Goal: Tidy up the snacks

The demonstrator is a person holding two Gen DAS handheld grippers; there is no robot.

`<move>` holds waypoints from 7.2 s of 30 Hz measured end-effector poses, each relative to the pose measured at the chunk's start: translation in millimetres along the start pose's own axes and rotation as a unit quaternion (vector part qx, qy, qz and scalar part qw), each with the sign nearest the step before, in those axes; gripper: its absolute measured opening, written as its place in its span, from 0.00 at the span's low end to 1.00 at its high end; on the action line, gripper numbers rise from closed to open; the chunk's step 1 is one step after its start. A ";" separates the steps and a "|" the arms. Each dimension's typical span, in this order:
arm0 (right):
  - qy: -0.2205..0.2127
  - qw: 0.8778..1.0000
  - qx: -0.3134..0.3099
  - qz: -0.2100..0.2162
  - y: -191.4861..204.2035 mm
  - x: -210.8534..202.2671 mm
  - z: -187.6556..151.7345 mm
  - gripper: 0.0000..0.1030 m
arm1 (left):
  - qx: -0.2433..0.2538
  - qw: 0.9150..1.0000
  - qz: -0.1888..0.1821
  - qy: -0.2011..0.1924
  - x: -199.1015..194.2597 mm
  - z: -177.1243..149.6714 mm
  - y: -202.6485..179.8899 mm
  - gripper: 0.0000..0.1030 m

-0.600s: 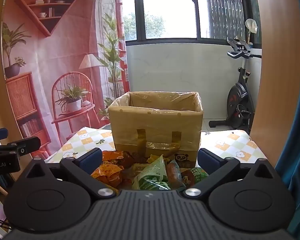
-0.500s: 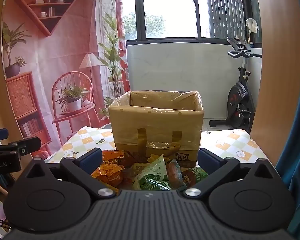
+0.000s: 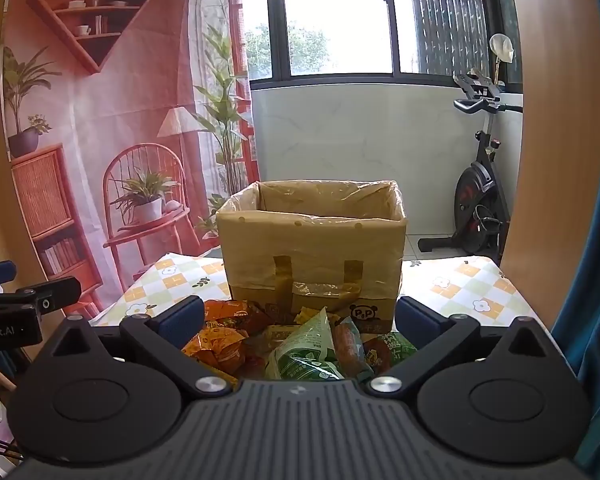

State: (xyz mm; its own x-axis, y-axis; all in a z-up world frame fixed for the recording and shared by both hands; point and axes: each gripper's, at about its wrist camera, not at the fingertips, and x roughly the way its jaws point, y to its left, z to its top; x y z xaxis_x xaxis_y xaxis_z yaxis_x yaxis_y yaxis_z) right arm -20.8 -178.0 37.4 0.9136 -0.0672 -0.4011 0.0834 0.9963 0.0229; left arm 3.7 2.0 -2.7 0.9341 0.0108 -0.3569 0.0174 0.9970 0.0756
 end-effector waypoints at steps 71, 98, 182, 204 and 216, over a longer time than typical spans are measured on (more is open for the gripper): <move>0.010 1.000 0.012 0.003 -5.4 5.0 -15.9 1.00 | -0.013 1.000 -0.002 0.023 4.1 -4.9 0.3 0.99; 0.030 0.999 0.020 0.025 -24.5 67.1 -37.5 1.00 | -0.034 0.994 -0.032 0.095 80.6 -32.9 32.5 0.98; 0.147 0.987 0.025 0.058 -72.1 178.7 -95.2 0.56 | -0.072 0.911 -0.303 0.270 292.5 -35.5 -82.4 0.80; 0.123 0.988 0.009 0.088 -53.0 183.6 -79.4 0.45 | -0.023 0.927 -0.287 0.241 262.6 -37.1 -76.5 0.53; 0.169 0.982 0.018 0.078 -52.7 194.7 -97.6 0.63 | -0.035 0.928 -0.282 0.242 264.0 -42.7 -70.1 0.51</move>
State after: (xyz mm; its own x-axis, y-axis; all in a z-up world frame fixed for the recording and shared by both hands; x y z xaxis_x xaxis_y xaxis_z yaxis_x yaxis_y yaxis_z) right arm 113.8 -238.3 -131.2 0.7323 0.1149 -0.6713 -0.0281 0.9899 0.1387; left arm 233.8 -61.8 -142.0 0.5129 -0.4982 -0.6991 0.4165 0.8565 -0.3048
